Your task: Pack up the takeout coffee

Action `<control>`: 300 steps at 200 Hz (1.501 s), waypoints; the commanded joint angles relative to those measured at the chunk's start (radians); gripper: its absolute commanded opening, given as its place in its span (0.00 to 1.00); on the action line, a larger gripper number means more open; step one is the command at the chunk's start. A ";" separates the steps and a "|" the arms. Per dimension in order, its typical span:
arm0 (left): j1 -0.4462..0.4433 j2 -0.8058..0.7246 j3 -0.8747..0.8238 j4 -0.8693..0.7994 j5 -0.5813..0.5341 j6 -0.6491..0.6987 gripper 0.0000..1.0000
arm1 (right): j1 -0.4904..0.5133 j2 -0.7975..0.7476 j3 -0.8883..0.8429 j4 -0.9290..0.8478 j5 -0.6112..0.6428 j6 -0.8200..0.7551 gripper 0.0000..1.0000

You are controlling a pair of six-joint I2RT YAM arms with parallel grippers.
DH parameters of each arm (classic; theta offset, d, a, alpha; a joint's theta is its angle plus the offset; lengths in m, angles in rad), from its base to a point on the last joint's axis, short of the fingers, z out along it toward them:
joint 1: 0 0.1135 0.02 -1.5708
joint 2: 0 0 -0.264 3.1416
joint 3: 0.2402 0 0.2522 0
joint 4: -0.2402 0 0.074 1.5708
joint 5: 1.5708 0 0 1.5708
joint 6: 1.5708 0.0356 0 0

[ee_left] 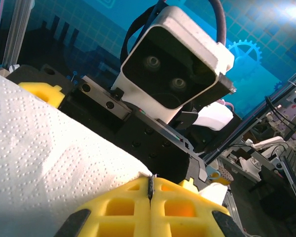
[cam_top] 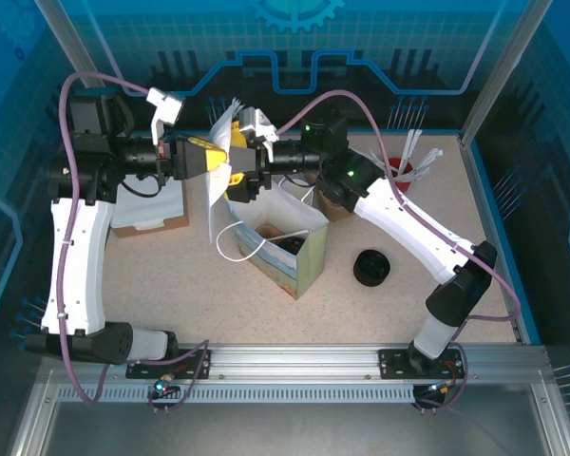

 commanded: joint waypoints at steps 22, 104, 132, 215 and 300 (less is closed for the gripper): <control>-0.017 0.010 -0.039 -0.025 -0.010 0.039 0.00 | 0.000 -0.036 0.006 0.052 -0.005 0.057 0.76; -0.035 0.022 -0.001 0.034 -0.036 -0.015 0.02 | -0.006 -0.040 0.015 -0.111 0.054 -0.033 0.29; -0.035 0.015 0.026 0.040 -0.058 -0.027 0.12 | -0.022 -0.044 0.011 -0.171 0.066 -0.049 0.25; -0.034 -0.150 -0.012 0.064 -0.299 -0.036 0.48 | -0.070 -0.094 0.016 -0.293 -0.021 -0.041 0.09; -0.034 -0.469 -0.268 0.123 -0.702 -0.073 0.60 | -0.076 0.006 0.103 -0.495 -0.211 0.058 0.06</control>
